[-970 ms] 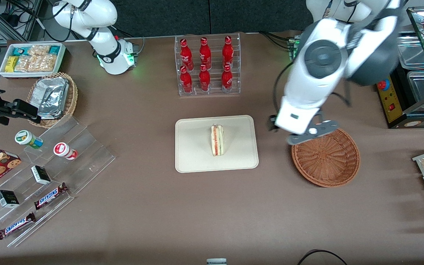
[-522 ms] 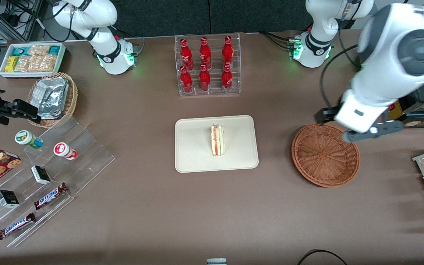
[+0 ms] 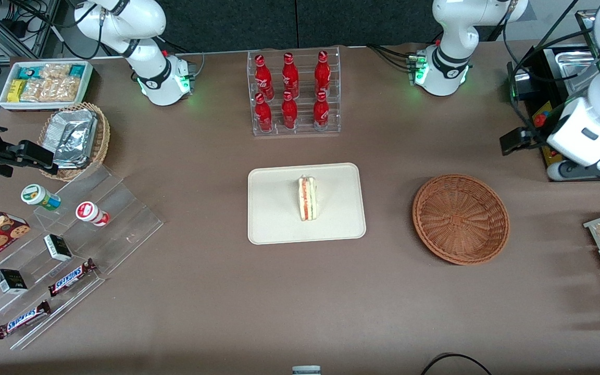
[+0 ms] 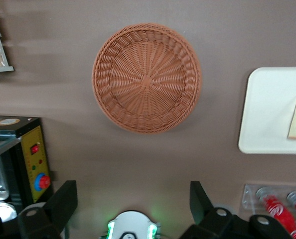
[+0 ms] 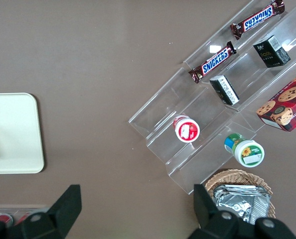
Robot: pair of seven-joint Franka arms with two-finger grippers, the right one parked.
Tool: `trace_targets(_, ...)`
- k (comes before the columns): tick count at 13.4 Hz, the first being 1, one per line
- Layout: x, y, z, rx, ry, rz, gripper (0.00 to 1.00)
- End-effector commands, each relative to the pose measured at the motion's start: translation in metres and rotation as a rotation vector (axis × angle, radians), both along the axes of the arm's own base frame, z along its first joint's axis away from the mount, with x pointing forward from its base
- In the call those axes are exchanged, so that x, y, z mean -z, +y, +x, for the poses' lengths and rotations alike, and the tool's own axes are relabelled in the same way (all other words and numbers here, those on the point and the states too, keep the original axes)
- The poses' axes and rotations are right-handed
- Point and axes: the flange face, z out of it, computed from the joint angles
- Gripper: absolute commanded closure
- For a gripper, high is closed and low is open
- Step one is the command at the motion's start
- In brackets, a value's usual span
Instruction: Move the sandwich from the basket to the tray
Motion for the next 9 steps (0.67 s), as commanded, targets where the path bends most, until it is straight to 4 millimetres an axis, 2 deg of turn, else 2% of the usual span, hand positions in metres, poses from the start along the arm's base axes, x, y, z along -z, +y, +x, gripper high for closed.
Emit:
trace_targets(1,-0.009,0.031,-0.025,0.016,0.009,-0.020,0.01)
trace_targets(3,-0.013,0.035,-0.032,0.028,0.007,-0.021,0.01)
trace_targets(4,-0.015,0.027,-0.033,0.031,0.003,-0.019,0.01)
trace_targets(9,-0.019,0.028,-0.029,0.019,-0.003,-0.018,0.01)
